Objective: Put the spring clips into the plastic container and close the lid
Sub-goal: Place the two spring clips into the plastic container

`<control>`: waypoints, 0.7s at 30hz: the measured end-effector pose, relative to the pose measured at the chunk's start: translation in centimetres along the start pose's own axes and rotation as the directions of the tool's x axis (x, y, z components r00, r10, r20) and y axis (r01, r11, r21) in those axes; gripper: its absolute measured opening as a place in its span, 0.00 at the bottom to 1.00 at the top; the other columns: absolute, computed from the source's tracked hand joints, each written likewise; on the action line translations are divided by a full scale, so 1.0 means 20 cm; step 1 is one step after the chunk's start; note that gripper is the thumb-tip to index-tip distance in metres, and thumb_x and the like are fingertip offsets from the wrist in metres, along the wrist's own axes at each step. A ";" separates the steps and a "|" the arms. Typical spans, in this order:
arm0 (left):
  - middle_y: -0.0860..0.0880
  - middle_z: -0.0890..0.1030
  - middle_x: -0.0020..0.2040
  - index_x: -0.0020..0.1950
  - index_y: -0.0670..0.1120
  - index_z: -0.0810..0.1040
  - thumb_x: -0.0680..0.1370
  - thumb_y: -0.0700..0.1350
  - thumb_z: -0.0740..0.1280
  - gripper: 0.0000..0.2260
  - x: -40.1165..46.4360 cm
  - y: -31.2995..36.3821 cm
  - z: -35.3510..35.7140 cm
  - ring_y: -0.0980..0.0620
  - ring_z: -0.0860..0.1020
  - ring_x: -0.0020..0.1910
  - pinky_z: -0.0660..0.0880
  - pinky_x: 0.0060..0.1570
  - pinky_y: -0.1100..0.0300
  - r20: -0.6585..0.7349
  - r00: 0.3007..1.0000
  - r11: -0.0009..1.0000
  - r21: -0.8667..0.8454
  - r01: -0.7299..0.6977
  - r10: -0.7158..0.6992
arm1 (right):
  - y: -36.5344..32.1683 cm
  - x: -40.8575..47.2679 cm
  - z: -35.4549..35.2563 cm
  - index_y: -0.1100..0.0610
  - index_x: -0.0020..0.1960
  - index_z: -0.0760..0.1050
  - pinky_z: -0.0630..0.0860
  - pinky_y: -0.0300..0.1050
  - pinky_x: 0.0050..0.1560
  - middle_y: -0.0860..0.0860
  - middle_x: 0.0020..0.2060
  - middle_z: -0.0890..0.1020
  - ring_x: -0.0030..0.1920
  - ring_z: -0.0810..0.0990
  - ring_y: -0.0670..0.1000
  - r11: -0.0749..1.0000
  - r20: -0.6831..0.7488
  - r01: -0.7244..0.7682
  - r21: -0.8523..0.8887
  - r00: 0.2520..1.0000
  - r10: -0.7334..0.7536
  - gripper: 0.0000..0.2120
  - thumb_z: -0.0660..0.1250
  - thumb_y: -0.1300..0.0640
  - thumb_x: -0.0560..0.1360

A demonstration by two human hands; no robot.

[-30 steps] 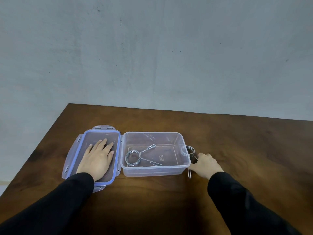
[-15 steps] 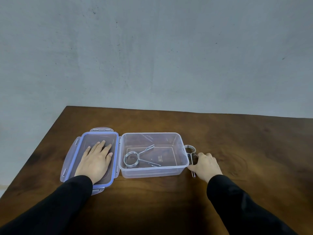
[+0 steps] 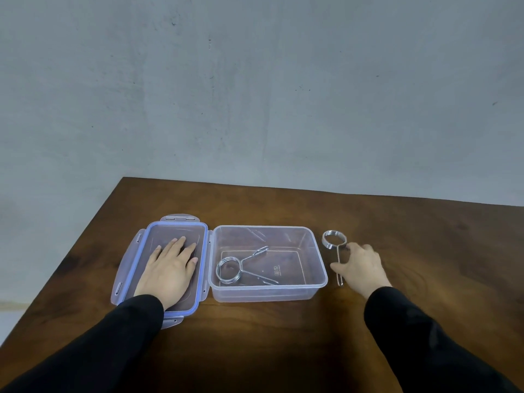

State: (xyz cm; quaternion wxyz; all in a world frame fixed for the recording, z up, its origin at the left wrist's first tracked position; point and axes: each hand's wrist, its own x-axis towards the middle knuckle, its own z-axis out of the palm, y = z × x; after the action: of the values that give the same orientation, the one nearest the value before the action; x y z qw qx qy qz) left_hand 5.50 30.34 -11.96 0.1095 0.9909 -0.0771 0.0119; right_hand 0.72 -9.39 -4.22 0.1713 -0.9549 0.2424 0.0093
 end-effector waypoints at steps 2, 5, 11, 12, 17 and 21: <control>0.49 0.65 0.78 0.77 0.52 0.64 0.84 0.53 0.48 0.22 0.00 0.01 -0.01 0.49 0.60 0.77 0.52 0.76 0.48 0.001 1.000 1.000 -0.009 -0.003 0.003 | -0.06 0.02 -0.11 0.57 0.71 0.72 0.75 0.60 0.65 0.59 0.65 0.74 0.65 0.72 0.60 0.997 -0.055 0.060 0.044 0.997 -0.058 0.28 0.74 0.49 0.75; 0.50 0.64 0.78 0.77 0.53 0.64 0.84 0.54 0.48 0.22 0.00 0.02 -0.02 0.50 0.59 0.77 0.51 0.77 0.48 0.002 1.000 1.000 -0.013 -0.015 0.015 | -0.19 0.04 -0.26 0.55 0.71 0.73 0.71 0.60 0.67 0.59 0.66 0.73 0.67 0.70 0.61 0.977 -0.121 0.201 0.071 0.974 -0.191 0.26 0.74 0.51 0.75; 0.49 0.64 0.79 0.77 0.53 0.63 0.84 0.54 0.47 0.22 -0.01 0.02 -0.03 0.50 0.58 0.78 0.51 0.77 0.48 0.005 1.000 1.000 -0.018 -0.023 0.023 | -0.54 -0.03 -0.35 0.50 0.71 0.73 0.68 0.47 0.68 0.47 0.61 0.73 0.65 0.70 0.50 0.775 0.178 0.624 0.097 0.756 -0.631 0.28 0.76 0.50 0.74; 0.49 0.64 0.79 0.77 0.53 0.63 0.84 0.54 0.47 0.22 -0.01 0.02 -0.04 0.50 0.58 0.78 0.50 0.77 0.48 0.003 1.000 0.999 -0.023 -0.021 0.022 | -0.58 -0.04 -0.32 0.49 0.71 0.73 0.69 0.48 0.66 0.46 0.60 0.72 0.63 0.70 0.49 0.731 0.254 0.680 0.056 0.698 -0.670 0.28 0.75 0.49 0.74; 0.50 0.63 0.79 0.77 0.53 0.63 0.84 0.55 0.47 0.22 -0.01 0.01 -0.03 0.50 0.58 0.78 0.50 0.77 0.48 0.005 1.000 0.999 -0.028 -0.018 0.018 | -0.72 -0.08 -0.09 0.49 0.72 0.71 0.71 0.52 0.60 0.49 0.61 0.72 0.61 0.70 0.53 0.612 0.440 0.788 -0.061 0.572 -0.692 0.26 0.72 0.51 0.75; 0.50 0.64 0.78 0.77 0.53 0.64 0.84 0.55 0.47 0.22 0.00 0.01 -0.03 0.50 0.59 0.77 0.50 0.77 0.48 -0.001 1.000 0.999 -0.030 -0.016 0.016 | -0.76 -0.09 0.06 0.49 0.72 0.72 0.70 0.50 0.65 0.49 0.63 0.74 0.64 0.70 0.51 0.591 0.501 0.805 -0.061 0.537 -0.679 0.26 0.73 0.52 0.75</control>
State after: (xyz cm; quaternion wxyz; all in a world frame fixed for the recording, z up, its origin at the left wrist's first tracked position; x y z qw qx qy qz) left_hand 5.37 30.25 -11.32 0.1242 0.9885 -0.0853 0.0122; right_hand 6.27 4.34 -0.32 0.0677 -0.9522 -0.2388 0.1780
